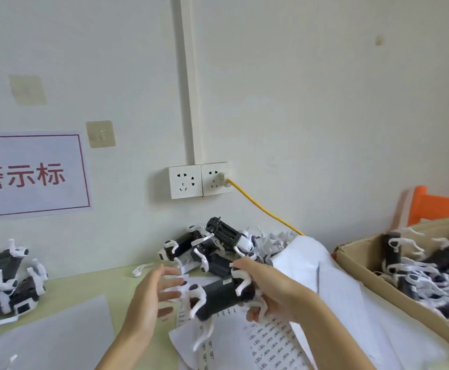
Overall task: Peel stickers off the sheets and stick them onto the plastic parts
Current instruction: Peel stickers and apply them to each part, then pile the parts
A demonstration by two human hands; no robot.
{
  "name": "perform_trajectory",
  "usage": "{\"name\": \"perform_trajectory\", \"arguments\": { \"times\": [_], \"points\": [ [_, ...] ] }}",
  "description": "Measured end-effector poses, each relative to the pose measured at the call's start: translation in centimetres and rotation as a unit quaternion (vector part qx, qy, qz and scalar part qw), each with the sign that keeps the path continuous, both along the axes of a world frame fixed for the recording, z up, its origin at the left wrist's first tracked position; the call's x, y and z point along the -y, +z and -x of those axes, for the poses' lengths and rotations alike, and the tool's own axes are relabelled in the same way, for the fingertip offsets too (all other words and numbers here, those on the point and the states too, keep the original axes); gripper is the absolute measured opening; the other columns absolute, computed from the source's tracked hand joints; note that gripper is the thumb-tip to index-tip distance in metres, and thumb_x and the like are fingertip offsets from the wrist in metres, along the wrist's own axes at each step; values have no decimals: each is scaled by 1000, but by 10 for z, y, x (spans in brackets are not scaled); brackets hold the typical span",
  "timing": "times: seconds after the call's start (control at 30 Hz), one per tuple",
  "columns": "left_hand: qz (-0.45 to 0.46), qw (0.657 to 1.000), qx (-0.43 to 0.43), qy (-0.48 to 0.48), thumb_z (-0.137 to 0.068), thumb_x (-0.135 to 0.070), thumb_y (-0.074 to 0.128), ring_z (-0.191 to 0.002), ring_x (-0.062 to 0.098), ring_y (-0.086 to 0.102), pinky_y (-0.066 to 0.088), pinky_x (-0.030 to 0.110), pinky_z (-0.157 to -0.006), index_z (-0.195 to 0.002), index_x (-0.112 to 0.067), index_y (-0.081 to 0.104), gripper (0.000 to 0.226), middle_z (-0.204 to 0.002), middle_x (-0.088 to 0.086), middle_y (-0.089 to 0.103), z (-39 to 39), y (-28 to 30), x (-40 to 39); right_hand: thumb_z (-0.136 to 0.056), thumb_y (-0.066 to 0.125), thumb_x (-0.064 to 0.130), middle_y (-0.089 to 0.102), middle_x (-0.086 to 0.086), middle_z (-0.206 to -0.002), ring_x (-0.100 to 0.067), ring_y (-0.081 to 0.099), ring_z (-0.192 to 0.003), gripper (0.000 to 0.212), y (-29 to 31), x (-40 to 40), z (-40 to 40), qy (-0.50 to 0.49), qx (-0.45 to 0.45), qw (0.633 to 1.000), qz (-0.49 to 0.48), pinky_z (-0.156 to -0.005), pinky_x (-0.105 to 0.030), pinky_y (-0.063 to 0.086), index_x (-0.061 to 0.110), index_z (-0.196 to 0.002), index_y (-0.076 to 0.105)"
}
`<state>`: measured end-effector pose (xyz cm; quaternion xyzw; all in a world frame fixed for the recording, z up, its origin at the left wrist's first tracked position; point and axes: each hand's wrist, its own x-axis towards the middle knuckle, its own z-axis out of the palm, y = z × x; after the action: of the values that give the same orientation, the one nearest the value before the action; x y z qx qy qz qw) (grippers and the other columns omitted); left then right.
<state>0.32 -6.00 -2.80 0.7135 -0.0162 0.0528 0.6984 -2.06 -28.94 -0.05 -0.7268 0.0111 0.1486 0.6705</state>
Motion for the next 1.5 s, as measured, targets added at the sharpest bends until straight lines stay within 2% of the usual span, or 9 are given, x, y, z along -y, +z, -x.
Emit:
{"name": "perform_trajectory", "arguments": {
  "times": [0.13,0.23,0.3,0.6,0.77,0.93,1.1,1.3,1.5],
  "points": [
    [-7,1000,-6,21,-104,-30,40,-87,30,61,42,39,-74,-101,-8,66,35,-103,11,72,-1,3,3,-85,59,39,58,-17,-81,-26,48,-54,28,13,57,12,-161,50,970,-174,-47,-28,41,12,-91,62],
    [-9,1000,-21,21,-106,-26,38,-85,29,54,39,36,-69,-106,-4,63,33,-110,16,64,-6,3,9,-101,39,41,64,-22,-103,-31,71,-67,42,25,94,20,-281,179,790,-514,-65,-38,54,5,-115,55],
    [-18,999,-20,22,-106,-24,38,-84,28,53,38,35,-68,-107,-3,62,32,-110,16,62,-10,2,12,-104,26,48,65,-25,-120,-46,72,-94,50,29,105,27,-292,211,721,-592,-85,-49,52,11,-129,50],
    [-321,938,112,63,-96,-19,61,-109,24,60,45,35,-83,-100,-27,61,9,-108,-2,65,-39,9,-16,-102,41,25,76,-9,-94,-26,73,-70,30,25,37,12,-348,176,871,-298,-72,-34,51,18,-112,68],
    [-667,739,41,83,-94,-46,53,-132,27,38,38,41,-103,-137,-32,42,47,-142,0,44,-74,41,-92,-103,42,23,76,-5,-90,-22,74,-69,31,17,3,1,-249,193,947,-61,-67,-34,51,21,-103,73],
    [-766,621,-130,109,-84,-62,53,-145,45,15,28,61,-111,-151,-41,22,77,-162,7,12,-87,60,-191,-106,41,25,76,-5,-93,-27,73,-78,35,10,-11,-1,-213,211,954,14,-69,-37,52,22,-101,75],
    [-731,604,-273,160,-76,-65,68,-143,56,16,23,61,-116,-157,-34,9,104,-160,19,2,-82,56,-259,-107,42,26,76,-5,-92,-31,72,-82,35,7,-16,-7,-198,211,956,37,-74,-43,51,25,-98,75],
    [-712,674,-104,166,-86,-3,52,-92,29,53,46,34,-76,-103,-15,50,21,-126,15,36,-80,53,-248,-107,40,24,76,-4,-92,-31,73,-82,36,4,-20,-10,-183,215,957,63,-80,-49,53,26,-98,75],
    [-654,738,-38,162,-88,-19,63,-85,28,55,50,34,-82,-91,-29,54,13,-117,8,41,-85,63,-207,-107,39,23,76,-6,-92,-32,72,-80,36,1,-22,-12,-176,217,958,60,-74,-46,52,25,-99,75]
  ]
}}
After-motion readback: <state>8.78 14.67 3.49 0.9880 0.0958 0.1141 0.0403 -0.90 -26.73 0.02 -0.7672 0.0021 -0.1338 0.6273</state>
